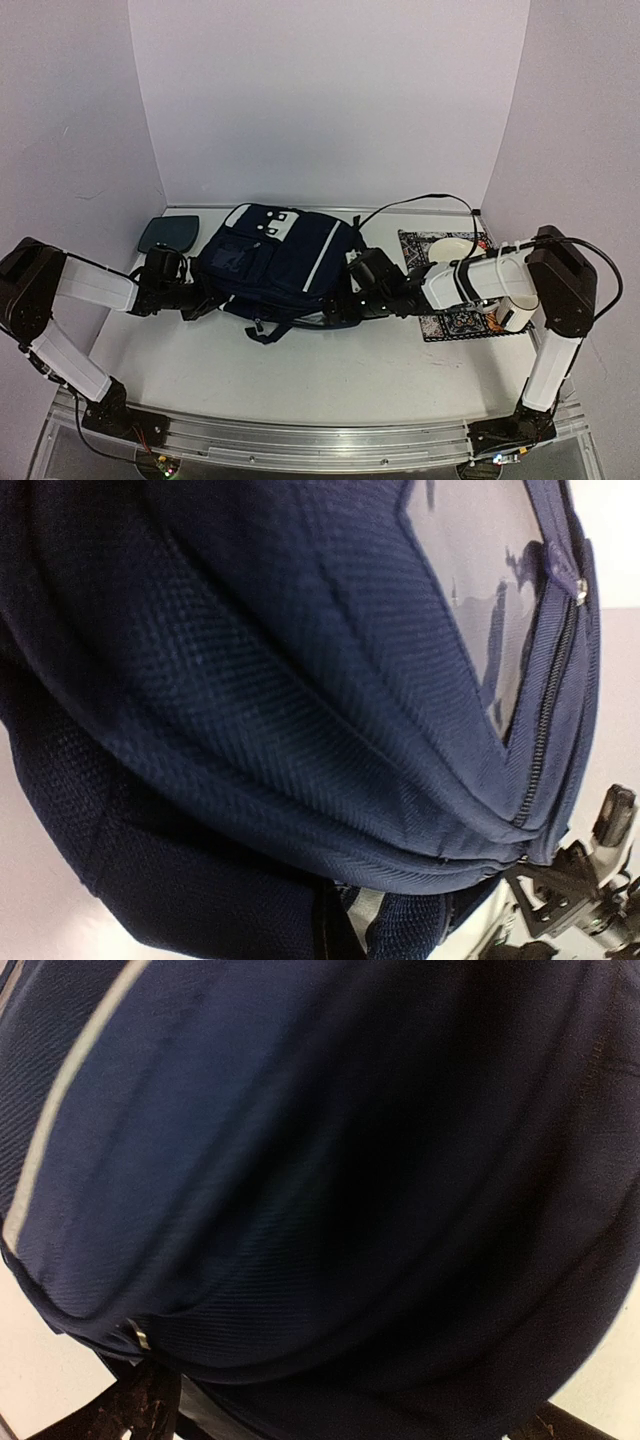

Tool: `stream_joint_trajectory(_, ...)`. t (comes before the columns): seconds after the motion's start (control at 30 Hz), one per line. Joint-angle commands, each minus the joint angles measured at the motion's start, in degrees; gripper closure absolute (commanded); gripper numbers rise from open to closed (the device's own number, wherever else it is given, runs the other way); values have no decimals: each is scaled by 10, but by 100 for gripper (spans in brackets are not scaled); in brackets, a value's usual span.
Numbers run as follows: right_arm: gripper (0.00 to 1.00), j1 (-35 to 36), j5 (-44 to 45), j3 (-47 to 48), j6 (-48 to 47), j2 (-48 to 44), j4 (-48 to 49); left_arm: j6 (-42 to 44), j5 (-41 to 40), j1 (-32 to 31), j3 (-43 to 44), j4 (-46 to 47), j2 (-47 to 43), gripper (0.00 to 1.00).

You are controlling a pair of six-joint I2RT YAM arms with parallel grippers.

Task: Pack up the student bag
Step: Move the student bag to the center of the board, then pick up the largest pocket of the bag from the student bag.

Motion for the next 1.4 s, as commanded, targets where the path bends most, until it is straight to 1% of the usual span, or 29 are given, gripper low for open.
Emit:
stream_joint_trajectory(0.0, 3, 25, 8, 5, -44, -53, 3, -83, 21, -43, -14, 57, -50, 100)
stream_joint_trajectory(0.17, 2, 77, 46, -19, -49, -101, 3, -133, -4, -48, -13, 61, -79, 100)
stream_joint_trajectory(0.3, 3, 120, 71, -11, -50, -102, 17, -156, -6, -54, -12, 61, -87, 100)
stream_joint_trajectory(0.37, 4, 146, 94, -6, -50, -91, 35, -166, -10, -58, -13, 61, -87, 100)
stream_joint_trajectory(0.47, 8, 168, 94, 19, -42, -51, 64, -177, -16, -66, -15, 61, -88, 100)
stream_joint_trajectory(0.6, 18, 190, 102, 56, -36, 12, 101, -191, -17, -75, -15, 60, -91, 100)
stream_joint_trajectory(0.8, 33, 195, 106, 91, -40, 90, 161, -211, -19, -82, -19, 60, -92, 100)
stream_joint_trajectory(0.93, 41, 196, 131, 101, -58, 129, 211, -215, -19, -87, -18, 60, -91, 100)
stream_joint_trajectory(1.2, 43, 197, 201, 142, -101, 201, 275, -222, -23, -95, -17, 60, -89, 100)
stream_joint_trajectory(1.37, 50, 196, 248, 171, -123, 241, 295, -225, -24, -102, -17, 60, -89, 100)
